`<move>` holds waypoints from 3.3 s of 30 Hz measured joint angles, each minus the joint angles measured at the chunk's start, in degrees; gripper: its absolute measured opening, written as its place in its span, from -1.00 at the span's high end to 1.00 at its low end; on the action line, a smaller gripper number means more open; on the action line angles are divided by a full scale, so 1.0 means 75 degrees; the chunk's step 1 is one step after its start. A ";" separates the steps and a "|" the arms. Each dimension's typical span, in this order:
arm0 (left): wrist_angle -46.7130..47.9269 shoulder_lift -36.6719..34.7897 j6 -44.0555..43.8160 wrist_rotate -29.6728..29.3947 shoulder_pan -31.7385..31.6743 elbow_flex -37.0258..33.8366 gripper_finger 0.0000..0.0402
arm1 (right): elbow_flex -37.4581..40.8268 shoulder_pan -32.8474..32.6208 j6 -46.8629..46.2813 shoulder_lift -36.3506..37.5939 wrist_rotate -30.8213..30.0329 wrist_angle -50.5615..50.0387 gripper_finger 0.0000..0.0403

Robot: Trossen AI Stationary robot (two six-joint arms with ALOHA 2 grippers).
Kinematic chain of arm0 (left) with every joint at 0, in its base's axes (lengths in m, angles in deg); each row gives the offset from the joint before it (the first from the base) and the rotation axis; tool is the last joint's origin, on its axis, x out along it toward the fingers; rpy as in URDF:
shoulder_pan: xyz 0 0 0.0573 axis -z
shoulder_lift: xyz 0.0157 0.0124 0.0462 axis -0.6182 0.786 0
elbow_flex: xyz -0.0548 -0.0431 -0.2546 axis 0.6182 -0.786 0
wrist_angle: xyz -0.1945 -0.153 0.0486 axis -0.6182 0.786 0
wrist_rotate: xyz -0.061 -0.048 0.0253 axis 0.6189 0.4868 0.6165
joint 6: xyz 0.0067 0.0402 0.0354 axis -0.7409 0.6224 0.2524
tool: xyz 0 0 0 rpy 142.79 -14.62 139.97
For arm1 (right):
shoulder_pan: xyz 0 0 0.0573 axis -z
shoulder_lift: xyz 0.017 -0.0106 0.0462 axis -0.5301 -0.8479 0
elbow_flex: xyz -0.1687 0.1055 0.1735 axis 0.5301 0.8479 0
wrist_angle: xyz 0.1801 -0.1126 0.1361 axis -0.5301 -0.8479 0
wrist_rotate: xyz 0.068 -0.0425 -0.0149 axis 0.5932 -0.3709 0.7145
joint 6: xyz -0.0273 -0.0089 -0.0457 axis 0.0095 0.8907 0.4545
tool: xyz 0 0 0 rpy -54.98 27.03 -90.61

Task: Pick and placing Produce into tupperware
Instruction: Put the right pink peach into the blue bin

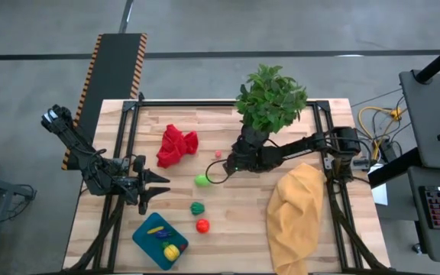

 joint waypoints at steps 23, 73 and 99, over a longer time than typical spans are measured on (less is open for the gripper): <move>0.0067 0.0001 0.0000 0.0000 0.0000 0.0000 0.46 | -0.0796 -0.0508 -0.0997 -0.1606 -0.1424 0.0382 -0.14; 0.0061 0.0038 0.0000 -0.0001 0.0000 0.0000 0.46 | -0.1046 0.0092 -0.0995 -0.1553 -0.1506 -0.0750 0.17; 0.0058 0.0038 0.0000 -0.0002 0.0000 0.0000 0.46 | -0.1156 -0.0588 -0.0800 -0.1553 -0.1351 -0.0823 0.64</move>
